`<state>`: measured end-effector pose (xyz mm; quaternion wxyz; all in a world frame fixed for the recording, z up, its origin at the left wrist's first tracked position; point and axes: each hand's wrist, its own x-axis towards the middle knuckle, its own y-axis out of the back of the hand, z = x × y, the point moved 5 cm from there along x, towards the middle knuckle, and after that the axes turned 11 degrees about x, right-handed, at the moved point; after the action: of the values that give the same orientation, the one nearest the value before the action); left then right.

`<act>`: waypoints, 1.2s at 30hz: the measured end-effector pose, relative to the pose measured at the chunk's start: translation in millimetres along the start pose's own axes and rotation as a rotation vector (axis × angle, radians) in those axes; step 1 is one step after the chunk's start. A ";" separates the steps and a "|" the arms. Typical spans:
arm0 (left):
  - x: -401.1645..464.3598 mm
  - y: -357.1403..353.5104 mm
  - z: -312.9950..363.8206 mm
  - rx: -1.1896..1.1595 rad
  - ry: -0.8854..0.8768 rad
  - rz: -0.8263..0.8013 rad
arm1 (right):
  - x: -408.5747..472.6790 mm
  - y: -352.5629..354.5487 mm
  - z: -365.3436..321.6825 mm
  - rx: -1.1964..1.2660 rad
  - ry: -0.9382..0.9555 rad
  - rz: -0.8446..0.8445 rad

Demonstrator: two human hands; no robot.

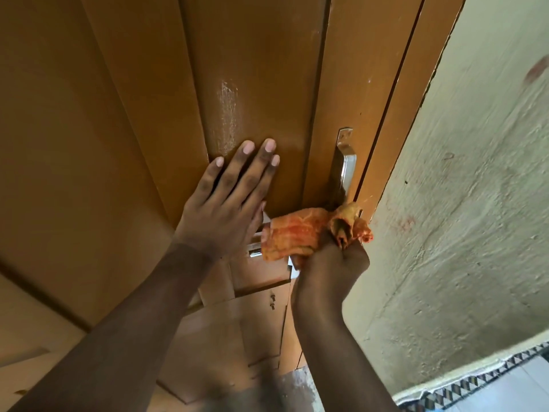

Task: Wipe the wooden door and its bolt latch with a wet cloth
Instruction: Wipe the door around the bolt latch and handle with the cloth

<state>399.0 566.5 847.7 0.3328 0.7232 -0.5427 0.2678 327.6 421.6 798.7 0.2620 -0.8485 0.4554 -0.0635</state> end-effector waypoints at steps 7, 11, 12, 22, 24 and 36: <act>-1.1 -1.3 1.4 0.022 -0.006 -0.003 | 21.3 1.4 -20.4 0.105 0.026 0.068; -0.4 -1.3 1.4 0.029 -0.005 0.005 | 17.7 -5.7 -13.1 0.106 -0.014 0.030; 0.0 -1.0 1.4 0.026 -0.005 0.007 | 14.6 -1.7 -10.7 0.135 -0.054 0.002; 0.1 1.2 2.0 0.010 0.001 -0.006 | 25.3 -1.1 -6.6 0.106 0.036 0.060; 0.2 0.9 0.7 0.017 0.008 0.003 | 24.6 -3.5 -1.4 0.052 0.071 0.004; 0.7 1.5 1.2 0.017 0.007 -0.003 | 36.3 3.3 -4.1 -0.020 0.186 0.015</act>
<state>397.7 564.9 847.8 0.3288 0.7257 -0.5384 0.2745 344.6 389.2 795.8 0.2106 -0.8380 0.4847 -0.1358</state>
